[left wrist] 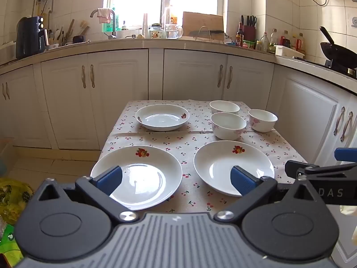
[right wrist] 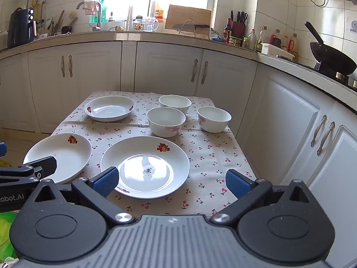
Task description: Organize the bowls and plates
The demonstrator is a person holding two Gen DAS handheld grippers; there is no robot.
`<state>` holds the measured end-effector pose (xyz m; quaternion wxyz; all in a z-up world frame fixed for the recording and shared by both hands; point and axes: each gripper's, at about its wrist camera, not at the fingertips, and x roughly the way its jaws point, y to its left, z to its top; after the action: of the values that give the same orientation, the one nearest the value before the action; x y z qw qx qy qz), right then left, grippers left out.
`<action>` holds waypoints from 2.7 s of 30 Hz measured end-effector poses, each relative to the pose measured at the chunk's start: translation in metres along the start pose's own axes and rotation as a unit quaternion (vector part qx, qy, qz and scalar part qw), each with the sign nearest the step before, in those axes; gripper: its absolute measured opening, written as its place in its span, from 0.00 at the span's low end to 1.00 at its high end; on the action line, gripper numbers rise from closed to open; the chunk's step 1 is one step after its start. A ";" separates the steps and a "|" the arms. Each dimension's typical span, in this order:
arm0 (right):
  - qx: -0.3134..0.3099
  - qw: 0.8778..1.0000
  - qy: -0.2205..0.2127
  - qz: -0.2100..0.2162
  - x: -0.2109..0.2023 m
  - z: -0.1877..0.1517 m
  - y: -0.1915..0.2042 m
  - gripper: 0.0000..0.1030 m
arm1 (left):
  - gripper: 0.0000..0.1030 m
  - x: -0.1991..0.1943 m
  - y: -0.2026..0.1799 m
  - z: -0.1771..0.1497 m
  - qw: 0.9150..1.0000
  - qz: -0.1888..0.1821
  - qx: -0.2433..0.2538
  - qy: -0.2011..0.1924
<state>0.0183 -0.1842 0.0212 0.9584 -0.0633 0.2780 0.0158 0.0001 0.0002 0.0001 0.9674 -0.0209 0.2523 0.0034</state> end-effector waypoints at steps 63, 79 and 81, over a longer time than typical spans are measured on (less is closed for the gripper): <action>-0.010 1.000 -0.010 -0.013 -0.006 0.002 -0.001 1.00 | 0.99 -0.005 0.000 0.003 1.000 0.000 -0.002 -0.006; -0.013 1.000 -0.014 -0.017 -0.007 0.002 0.000 1.00 | 0.99 -0.006 0.001 0.004 1.000 0.000 -0.003 -0.006; -0.013 1.000 -0.014 -0.017 -0.007 0.002 -0.001 1.00 | 0.99 -0.006 0.001 0.003 1.000 0.000 -0.002 -0.006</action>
<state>0.0136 -0.1845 0.0272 0.9613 -0.0801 0.2636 0.0035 -0.0038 0.0010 0.0061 0.9688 -0.0229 0.2466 0.0041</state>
